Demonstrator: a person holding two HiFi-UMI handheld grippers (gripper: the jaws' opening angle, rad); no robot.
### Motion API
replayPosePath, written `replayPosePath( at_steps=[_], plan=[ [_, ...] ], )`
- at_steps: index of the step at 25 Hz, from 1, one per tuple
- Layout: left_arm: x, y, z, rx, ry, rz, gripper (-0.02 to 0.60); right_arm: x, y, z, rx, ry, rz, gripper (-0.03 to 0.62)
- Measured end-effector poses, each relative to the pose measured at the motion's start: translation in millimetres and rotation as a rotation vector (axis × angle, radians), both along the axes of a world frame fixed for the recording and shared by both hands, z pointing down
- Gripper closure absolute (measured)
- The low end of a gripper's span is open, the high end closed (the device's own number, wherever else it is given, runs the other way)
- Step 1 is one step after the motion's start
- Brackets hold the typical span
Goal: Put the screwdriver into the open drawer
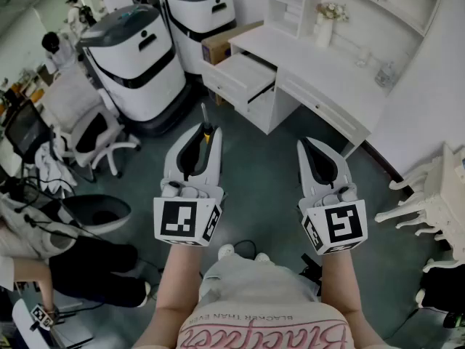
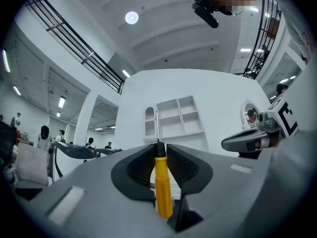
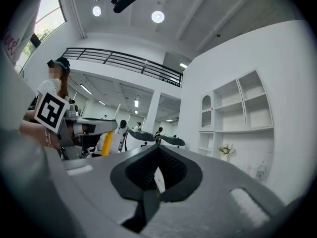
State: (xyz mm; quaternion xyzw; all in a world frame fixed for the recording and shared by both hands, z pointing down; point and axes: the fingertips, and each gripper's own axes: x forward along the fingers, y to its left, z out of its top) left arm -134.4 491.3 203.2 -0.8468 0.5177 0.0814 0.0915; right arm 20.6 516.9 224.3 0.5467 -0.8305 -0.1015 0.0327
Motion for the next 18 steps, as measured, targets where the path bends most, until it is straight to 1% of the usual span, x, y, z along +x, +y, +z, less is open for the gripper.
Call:
replayPosePath(
  at_steps=[6,10,14,18],
  plan=[
    [11.0,5.0,-0.5,0.020,-0.010,-0.014,0.489,14.1,3.4,5.0,0.007,-0.013,-0.011,0.594],
    [15.3,5.0,-1.8,0.015,-0.012,-0.028,0.489,21.5,0.4,3.8,0.009,-0.048,-0.028,0.594],
    [13.7,-8.1,-1.1,0.005,-0.012,-0.042,0.489,22.2,-11.3,6.5,0.006,-0.030,-0.029,0.593],
    [10.8,-29.6,4.4,-0.003,-0.008,-0.039,0.489,20.6,-33.7,12.2,0.000,-0.037,-0.021,0.594]
  ],
)
